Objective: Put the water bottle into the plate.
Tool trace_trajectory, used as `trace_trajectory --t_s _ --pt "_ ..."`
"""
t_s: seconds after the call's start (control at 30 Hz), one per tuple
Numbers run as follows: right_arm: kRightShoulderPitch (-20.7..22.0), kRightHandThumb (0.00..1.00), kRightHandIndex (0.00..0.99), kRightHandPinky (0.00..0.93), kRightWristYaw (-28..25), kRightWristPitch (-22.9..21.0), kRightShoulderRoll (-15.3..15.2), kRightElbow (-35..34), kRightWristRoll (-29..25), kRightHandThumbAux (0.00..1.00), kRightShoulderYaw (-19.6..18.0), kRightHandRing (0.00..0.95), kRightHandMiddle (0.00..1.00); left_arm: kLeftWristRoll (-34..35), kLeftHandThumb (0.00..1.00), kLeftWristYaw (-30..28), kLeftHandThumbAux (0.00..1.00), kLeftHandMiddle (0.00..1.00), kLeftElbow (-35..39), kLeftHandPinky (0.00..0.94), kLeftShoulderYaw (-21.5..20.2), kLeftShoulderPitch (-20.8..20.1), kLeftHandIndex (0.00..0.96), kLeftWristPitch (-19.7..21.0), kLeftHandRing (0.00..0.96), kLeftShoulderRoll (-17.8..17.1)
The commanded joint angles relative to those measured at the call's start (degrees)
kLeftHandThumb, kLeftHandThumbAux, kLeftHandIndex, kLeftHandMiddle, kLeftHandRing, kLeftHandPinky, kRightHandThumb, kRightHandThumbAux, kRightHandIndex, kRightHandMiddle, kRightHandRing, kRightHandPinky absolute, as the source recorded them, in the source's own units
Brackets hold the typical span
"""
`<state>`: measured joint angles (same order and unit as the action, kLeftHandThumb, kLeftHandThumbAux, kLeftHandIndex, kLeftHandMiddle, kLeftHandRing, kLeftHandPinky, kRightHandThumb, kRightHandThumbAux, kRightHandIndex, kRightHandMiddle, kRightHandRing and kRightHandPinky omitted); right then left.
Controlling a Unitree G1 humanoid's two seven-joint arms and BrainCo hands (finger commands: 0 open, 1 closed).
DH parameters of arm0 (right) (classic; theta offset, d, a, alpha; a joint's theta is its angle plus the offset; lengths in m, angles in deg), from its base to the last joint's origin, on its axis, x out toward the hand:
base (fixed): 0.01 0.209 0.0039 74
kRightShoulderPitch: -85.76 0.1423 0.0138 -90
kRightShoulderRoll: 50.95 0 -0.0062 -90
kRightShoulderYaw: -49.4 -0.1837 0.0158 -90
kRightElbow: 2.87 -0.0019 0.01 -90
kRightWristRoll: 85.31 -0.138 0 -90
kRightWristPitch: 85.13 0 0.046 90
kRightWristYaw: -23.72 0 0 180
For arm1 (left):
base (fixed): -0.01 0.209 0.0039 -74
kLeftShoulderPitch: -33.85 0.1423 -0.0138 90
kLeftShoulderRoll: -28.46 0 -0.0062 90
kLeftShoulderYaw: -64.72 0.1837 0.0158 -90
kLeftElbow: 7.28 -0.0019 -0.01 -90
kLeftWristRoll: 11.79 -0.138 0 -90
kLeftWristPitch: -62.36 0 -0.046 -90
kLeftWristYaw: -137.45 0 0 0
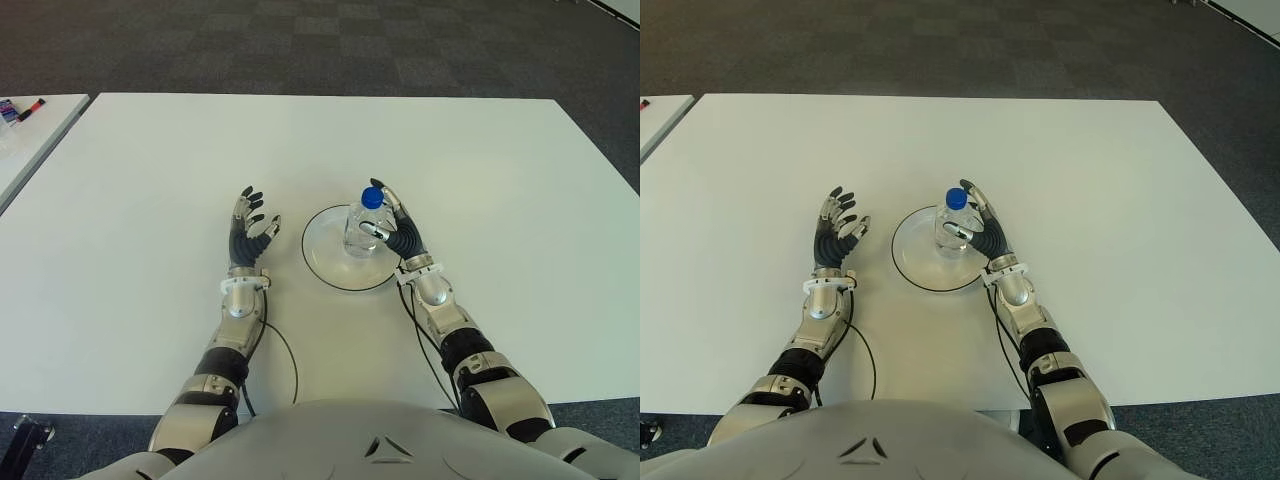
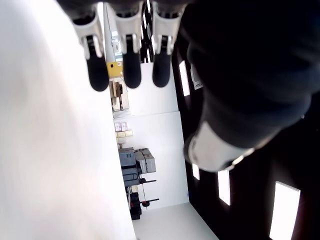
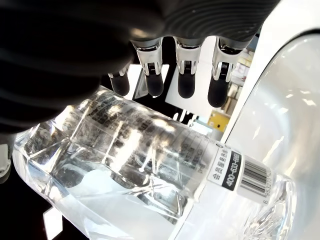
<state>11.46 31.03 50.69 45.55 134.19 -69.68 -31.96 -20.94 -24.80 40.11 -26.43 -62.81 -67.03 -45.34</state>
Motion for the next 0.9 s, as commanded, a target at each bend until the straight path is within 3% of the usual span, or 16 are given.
trace_trajectory --t_s 0.03,0.37,0.9 --pt "-0.04 0.600 0.010 0.188 -0.55 0.09 0.14 1.42 0.01 0.391 0.05 0.071 0.047 -0.16 0.343 0.11 0.848 0.192 0.17 0.251 0.09 0.54 0.110 0.54 0.197 0.34" --pt "0.28 0.655 0.022 0.181 -1.12 0.20 0.43 2.14 -0.64 0.390 -0.31 0.072 0.054 -0.46 0.331 0.36 0.848 0.192 0.02 0.255 0.11 0.45 0.108 0.39 0.200 0.20" --pt "0.03 0.610 0.000 0.167 -3.49 -0.54 -0.18 -0.83 -3.25 0.383 -2.22 0.065 0.045 -0.35 0.315 0.19 0.850 0.200 -0.23 0.260 0.05 0.44 0.113 0.76 0.213 0.02"
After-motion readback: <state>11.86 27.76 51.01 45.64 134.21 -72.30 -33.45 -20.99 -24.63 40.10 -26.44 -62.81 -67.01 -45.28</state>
